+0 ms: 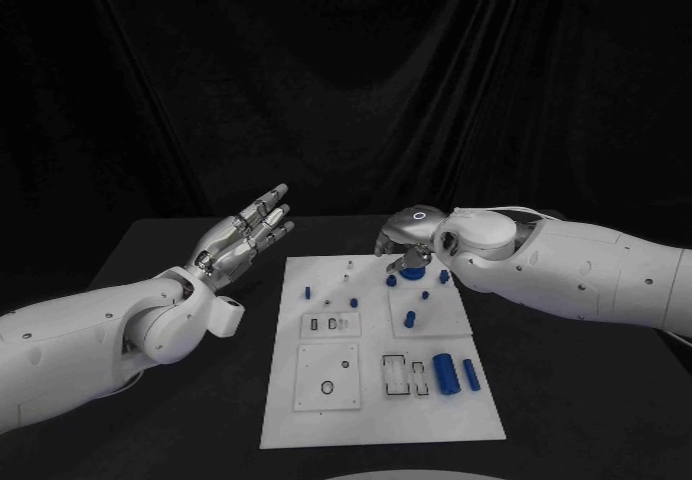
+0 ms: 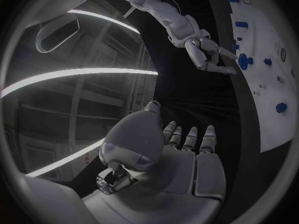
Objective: Assemble the parts on the task board
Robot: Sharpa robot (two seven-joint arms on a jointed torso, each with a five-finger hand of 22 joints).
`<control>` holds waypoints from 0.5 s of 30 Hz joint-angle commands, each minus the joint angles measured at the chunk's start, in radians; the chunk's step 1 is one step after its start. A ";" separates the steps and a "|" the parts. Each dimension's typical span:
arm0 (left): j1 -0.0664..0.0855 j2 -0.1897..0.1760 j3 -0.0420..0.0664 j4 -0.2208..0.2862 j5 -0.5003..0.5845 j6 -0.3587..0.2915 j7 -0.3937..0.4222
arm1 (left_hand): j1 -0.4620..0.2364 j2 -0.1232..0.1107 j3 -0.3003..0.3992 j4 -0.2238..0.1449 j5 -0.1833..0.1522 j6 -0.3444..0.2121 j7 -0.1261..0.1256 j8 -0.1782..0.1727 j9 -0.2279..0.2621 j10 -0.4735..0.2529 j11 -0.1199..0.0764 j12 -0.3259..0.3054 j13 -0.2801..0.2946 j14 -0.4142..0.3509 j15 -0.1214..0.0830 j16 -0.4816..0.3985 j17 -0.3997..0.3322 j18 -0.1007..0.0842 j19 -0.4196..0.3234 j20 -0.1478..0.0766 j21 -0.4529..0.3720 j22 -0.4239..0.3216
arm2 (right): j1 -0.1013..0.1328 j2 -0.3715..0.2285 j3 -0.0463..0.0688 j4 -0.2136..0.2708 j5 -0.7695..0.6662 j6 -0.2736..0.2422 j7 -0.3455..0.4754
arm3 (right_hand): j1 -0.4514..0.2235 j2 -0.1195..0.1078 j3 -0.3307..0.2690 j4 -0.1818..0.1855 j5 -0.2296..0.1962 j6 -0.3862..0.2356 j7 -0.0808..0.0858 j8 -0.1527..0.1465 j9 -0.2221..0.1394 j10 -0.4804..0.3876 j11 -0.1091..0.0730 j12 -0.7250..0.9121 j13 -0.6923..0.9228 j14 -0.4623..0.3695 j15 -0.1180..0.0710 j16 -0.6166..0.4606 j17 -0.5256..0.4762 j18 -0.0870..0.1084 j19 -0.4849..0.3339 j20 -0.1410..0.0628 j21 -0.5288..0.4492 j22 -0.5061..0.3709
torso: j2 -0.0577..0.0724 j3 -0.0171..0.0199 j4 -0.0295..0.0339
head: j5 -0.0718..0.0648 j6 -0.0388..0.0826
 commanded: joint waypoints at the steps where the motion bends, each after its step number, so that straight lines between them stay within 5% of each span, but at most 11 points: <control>1: 0.002 0.002 0.001 0.003 -0.001 0.017 0.076 | 0.010 0.001 0.005 0.001 0.005 0.009 0.002 0.004 0.001 0.000 0.005 -0.003 -0.001 0.000 0.010 -0.004 -0.001 0.010 0.001 0.009 0.003 0.001 | -0.012 0.006 0.001 -0.016 -0.026 0.035 -0.018 | -0.010 -0.009 0.005 0.004 -0.006 -0.004 0.000 -0.005 -0.002 0.008 0.002 -0.007 0.001 0.005 0.002 0.013 0.014 -0.007 0.005 0.001 0.008 0.011 | 0.004 -0.0017 -0.0032 | 0.005 0.001; 15: 0.002 0.003 0.001 -0.002 -0.001 0.022 0.072 | 0.015 0.001 0.009 0.001 0.008 0.014 0.005 0.004 0.002 0.000 0.009 -0.003 -0.001 0.000 0.014 -0.004 -0.001 0.010 0.003 0.015 0.005 0.003 | -0.023 0.003 0.001 -0.015 -0.026 0.063 -0.014 | -0.036 -0.013 0.016 0.011 0.011 0.001 0.000 -0.004 -0.008 0.006 0.006 -0.017 0.006 -0.003 0.006 0.041 0.037 -0.009 0.000 0.005 0.027 0.039 | -0.004 -0.0027 -0.0010 | 0.002 -0.019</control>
